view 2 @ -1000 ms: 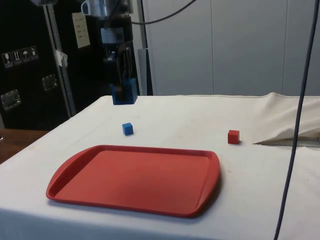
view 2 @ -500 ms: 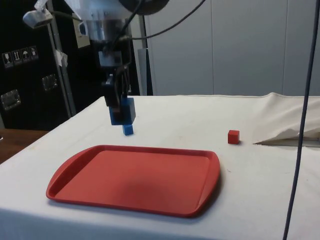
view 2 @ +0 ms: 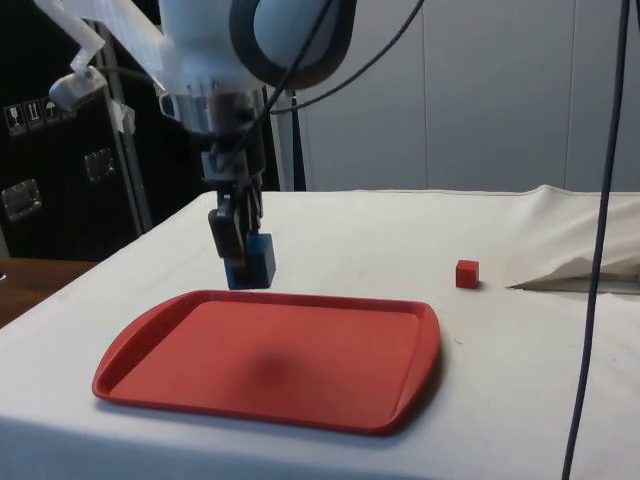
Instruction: Pick up the largest block and place it onto the tray.
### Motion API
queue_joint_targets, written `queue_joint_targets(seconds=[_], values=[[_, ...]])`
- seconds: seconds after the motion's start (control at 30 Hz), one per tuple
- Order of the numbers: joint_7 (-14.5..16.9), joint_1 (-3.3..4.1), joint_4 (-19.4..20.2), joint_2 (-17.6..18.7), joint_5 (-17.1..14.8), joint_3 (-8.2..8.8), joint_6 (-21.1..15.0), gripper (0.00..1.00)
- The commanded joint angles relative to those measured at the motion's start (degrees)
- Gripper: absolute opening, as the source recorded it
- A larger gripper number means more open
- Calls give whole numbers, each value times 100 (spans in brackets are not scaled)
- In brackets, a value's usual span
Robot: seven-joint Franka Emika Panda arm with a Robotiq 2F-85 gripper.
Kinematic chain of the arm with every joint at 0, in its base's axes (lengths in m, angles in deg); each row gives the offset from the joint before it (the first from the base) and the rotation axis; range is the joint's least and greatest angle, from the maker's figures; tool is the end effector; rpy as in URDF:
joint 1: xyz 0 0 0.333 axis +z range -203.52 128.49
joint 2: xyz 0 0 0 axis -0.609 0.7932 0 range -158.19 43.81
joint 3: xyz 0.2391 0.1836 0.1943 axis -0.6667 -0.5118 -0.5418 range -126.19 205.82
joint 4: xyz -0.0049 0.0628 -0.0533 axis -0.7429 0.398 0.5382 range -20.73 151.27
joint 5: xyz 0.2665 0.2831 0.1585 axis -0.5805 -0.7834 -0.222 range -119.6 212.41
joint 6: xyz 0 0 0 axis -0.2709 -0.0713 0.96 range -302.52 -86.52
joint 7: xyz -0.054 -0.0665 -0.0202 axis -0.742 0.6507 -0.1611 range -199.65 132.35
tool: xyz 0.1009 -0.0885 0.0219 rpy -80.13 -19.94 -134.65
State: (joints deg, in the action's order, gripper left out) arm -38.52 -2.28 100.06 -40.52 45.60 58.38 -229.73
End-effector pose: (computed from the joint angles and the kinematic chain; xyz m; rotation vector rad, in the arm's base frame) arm 0.5688 0.1711 0.2563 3.0485 0.3195 0.0664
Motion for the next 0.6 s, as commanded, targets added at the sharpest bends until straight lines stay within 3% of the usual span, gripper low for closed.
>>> queue_joint_targets(seconds=[0.0, 0.47, 0.53, 0.57], values=[[-6, -6, 29, 52, -46, -23, -120, 0], [-17, -23, 195, 516, -92, -86, -831, 0], [-40, 0, 166, 521, -17, -46, -762, 0], [-6, -34, 201, 596, -109, -103, -917, 0]])
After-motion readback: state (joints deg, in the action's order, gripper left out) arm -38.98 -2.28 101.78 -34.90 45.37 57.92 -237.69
